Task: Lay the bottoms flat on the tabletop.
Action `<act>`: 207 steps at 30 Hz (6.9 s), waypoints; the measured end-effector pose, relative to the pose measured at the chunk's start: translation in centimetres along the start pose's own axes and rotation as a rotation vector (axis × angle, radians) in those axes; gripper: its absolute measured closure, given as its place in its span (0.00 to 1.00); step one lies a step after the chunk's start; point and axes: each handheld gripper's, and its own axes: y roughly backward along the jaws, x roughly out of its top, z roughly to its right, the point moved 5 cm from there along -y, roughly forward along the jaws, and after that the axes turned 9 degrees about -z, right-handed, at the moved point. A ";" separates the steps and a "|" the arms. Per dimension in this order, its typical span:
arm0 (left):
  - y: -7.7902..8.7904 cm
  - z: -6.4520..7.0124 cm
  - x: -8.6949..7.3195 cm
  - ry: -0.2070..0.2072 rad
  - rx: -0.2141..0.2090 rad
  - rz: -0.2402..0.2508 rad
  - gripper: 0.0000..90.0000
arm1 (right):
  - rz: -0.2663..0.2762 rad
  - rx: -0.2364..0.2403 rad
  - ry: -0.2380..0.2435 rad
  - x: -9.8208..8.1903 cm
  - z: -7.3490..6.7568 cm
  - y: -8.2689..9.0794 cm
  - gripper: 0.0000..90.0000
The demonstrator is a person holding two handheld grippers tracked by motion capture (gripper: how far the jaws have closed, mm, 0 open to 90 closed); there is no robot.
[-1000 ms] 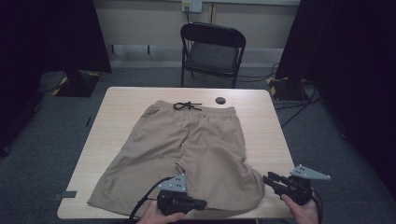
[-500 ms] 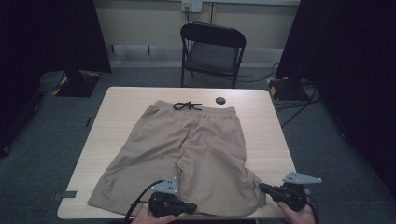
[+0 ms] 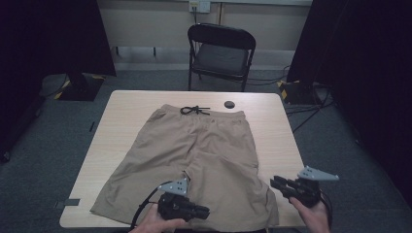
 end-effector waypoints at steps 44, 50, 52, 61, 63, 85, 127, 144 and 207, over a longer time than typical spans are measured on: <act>-3.0 -4.5 -2.4 0.078 0.165 -0.167 0.79 | -0.056 -0.156 -0.028 6.8 5.9 -10.1 0.73; -2.3 -3.9 -2.9 0.062 0.162 -0.216 0.82 | -0.148 -0.144 0.020 5.2 4.5 -11.6 0.74; -2.0 -3.8 -3.2 0.061 0.165 -0.218 0.82 | -0.136 -0.143 0.011 5.2 4.7 -11.8 0.74; -2.2 -4.0 -3.1 0.084 0.139 -0.168 0.72 | -0.084 -0.200 -0.005 5.8 6.5 -12.4 0.82; -2.4 -4.1 -2.9 0.079 0.147 -0.164 0.70 | -0.086 -0.219 -0.002 6.0 6.7 -12.5 0.82; 2.8 -5.3 -1.2 0.139 0.238 0.008 0.66 | -0.015 -0.182 -0.015 4.4 4.0 -4.7 0.72; 10.3 -8.9 -8.8 0.270 0.532 0.023 0.60 | -0.191 -0.146 0.051 -6.4 1.1 0.1 0.78; 15.4 -12.9 -2.1 0.294 0.578 0.104 0.57 | -0.010 -0.115 -0.010 5.7 2.8 -4.7 0.48; 14.3 -19.8 -2.0 0.358 0.721 0.092 0.37 | -0.124 -0.280 -0.063 10.5 8.0 -13.9 0.17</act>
